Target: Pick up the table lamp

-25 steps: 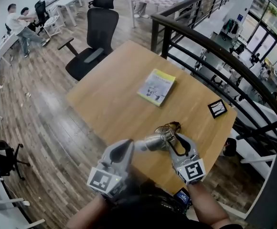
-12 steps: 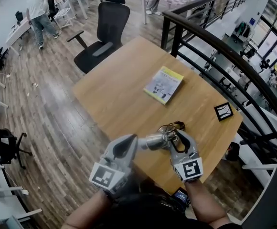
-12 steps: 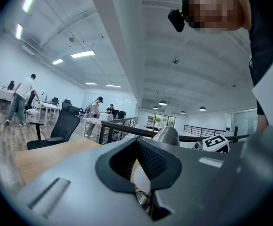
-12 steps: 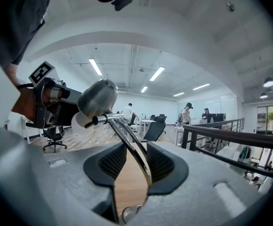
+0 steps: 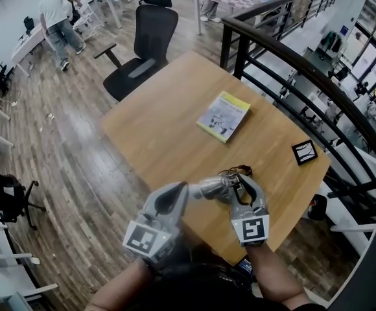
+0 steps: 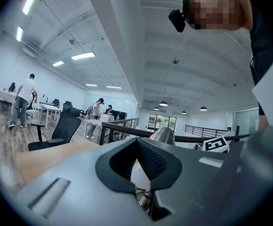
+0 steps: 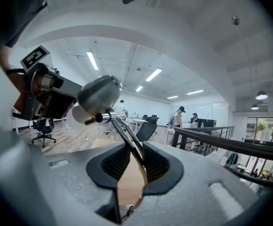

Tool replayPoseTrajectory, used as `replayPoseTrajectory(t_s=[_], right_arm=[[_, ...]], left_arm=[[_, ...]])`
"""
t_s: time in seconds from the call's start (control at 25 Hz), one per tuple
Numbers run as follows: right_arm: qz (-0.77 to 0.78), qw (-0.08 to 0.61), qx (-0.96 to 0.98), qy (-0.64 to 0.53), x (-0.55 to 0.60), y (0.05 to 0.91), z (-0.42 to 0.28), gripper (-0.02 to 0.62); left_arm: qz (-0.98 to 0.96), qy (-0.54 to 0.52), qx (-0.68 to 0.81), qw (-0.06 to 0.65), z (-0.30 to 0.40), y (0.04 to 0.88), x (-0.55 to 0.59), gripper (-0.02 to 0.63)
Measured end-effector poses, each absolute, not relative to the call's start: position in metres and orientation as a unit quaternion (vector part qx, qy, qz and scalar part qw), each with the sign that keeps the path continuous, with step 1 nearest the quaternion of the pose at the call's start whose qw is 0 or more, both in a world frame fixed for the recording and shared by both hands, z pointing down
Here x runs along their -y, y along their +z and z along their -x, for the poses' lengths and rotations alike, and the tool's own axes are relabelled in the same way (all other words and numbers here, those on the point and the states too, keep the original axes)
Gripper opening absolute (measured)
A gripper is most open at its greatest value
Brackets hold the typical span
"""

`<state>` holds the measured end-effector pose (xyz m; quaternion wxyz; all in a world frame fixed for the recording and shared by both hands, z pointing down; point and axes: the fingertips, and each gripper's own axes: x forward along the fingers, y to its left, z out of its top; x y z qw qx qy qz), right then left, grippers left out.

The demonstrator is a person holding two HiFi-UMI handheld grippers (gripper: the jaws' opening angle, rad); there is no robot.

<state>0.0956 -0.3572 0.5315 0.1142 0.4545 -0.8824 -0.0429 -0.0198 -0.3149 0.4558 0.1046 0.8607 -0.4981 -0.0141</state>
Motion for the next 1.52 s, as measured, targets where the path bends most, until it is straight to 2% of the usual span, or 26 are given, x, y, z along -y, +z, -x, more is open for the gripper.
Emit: replayPoseTrajectory(t_s=[0.64, 0.96, 1.52], right_arm=[[-0.493, 0.072, 0.867, -0.014, 0.367, 0.499, -0.095, 0.048], [-0.503, 0.057, 0.862, -0.016, 0.364, 0.466, -0.078, 0.058], [-0.549, 0.042, 0.834, -0.038, 0.343, 0.396, -0.072, 0.054]], left_arm=[[-0.858, -0.041, 0.507, 0.069, 0.032, 0.421, 0.325, 0.002], [-0.852, -0.052, 0.518, 0.051, 0.060, 0.417, 0.328, 0.002], [-0.878, -0.084, 0.469, 0.030, 0.066, 0.375, 0.319, 0.002]])
